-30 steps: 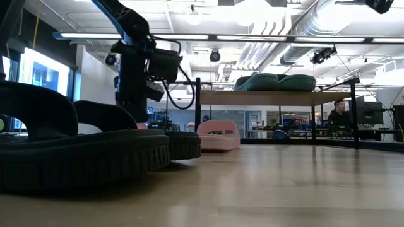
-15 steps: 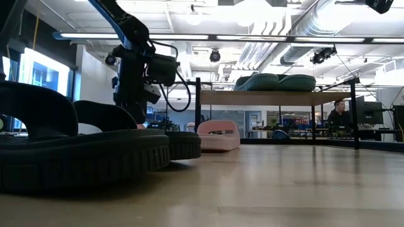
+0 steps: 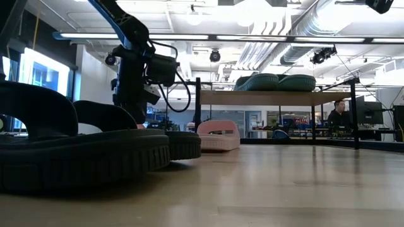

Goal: Pick and place slides into the shelf
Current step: Put the pink slide under the shelf

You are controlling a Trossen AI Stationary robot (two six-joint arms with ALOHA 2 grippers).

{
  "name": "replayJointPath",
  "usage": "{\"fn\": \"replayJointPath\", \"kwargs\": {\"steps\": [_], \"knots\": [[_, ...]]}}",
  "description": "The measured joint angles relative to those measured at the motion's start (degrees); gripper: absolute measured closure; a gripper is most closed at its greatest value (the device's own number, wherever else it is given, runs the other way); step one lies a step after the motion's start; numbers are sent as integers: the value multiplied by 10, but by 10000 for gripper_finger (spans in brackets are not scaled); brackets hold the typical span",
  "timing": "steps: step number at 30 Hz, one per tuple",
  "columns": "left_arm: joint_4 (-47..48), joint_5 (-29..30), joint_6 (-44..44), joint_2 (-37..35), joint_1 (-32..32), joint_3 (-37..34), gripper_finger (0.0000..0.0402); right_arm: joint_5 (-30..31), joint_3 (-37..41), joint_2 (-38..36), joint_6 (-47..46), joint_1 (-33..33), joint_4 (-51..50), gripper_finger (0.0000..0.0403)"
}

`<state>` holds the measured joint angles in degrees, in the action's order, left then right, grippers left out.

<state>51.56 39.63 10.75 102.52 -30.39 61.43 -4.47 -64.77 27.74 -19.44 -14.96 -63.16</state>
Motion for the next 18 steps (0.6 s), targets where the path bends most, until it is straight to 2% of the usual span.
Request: {"fn": "replayJointPath", "kwargs": {"steps": [5, 8, 18], "knots": [[2, -3, 17, 0, 1, 0, 382, 0, 0, 0, 0, 0, 0, 401], [15, -7, 29, -8, 6, 0, 395, 0, 0, 0, 0, 0, 0, 401], [92, 7, 79, -80, 56, 44, 398, 0, 0, 0, 0, 0, 0, 401]]}}
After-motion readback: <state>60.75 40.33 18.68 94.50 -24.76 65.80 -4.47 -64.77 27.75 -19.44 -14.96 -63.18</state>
